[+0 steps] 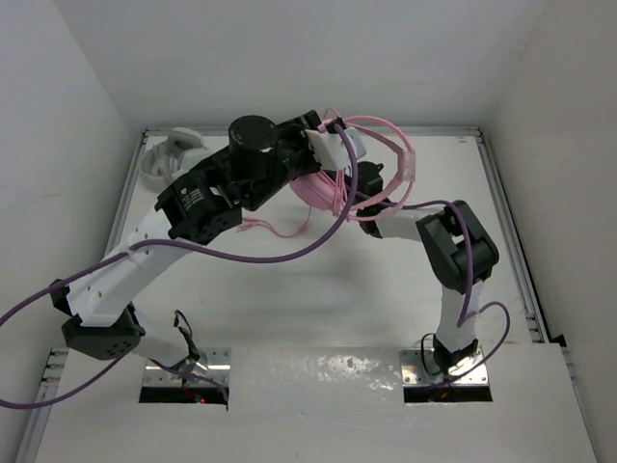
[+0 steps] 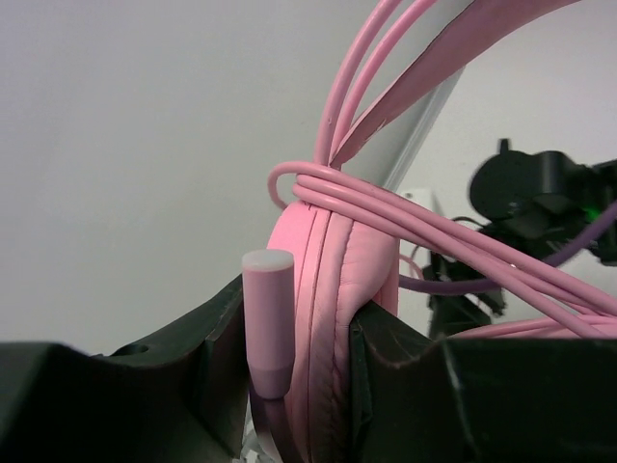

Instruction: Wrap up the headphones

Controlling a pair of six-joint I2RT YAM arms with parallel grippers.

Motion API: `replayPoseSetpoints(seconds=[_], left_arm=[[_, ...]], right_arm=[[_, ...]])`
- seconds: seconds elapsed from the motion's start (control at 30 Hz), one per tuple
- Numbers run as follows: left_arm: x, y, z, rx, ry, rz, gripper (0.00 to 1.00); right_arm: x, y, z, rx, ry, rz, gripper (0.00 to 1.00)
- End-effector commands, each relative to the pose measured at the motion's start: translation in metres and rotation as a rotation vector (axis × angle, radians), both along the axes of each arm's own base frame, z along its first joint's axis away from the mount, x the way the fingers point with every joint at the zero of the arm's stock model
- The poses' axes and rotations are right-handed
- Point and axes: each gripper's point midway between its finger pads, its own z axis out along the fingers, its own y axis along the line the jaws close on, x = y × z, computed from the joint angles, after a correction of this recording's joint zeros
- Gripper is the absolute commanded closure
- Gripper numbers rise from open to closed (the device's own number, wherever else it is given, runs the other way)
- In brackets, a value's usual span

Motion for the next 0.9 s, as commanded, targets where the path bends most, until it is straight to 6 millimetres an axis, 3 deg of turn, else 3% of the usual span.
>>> replayPoseSetpoints(seconds=[0.0,0.13,0.17,0.27,0.47,0.57,0.73,0.87], left_arm=[[0.014,0.024,0.066,-0.177,-0.149,0.099,1.00],[0.025,0.030,0.070,-0.197,-0.157,0.131,1.00],[0.026,0.030,0.069,-0.195,-0.154,0.132,1.00],[0.028,0.027,0.067,-0.189,-0.152,0.125,1.00],[0.031,0.023,0.063,-0.181,-0.142,0.120,1.00],[0.030,0.023,0.063,-0.180,-0.142,0.117,1.00],[0.030,0.021,0.062,-0.183,-0.137,0.109,1.00],[0.029,0.022,0.065,-0.191,-0.140,0.105,1.00]], right_arm=[[-0.010,-0.007,-0.015,0.003,0.013,-0.004,0.51],[-0.033,-0.030,-0.037,-0.003,0.086,-0.039,0.40],[-0.032,-0.038,-0.032,0.014,0.080,-0.063,0.33],[-0.043,-0.046,-0.033,0.012,0.106,-0.042,0.27],[-0.047,-0.052,-0.022,-0.011,0.104,-0.056,0.25],[-0.036,-0.065,-0.014,0.028,0.108,-0.137,0.24],[0.002,-0.094,-0.006,0.083,0.126,-0.389,0.23],[0.026,-0.095,0.005,0.161,0.118,-0.464,0.31]])
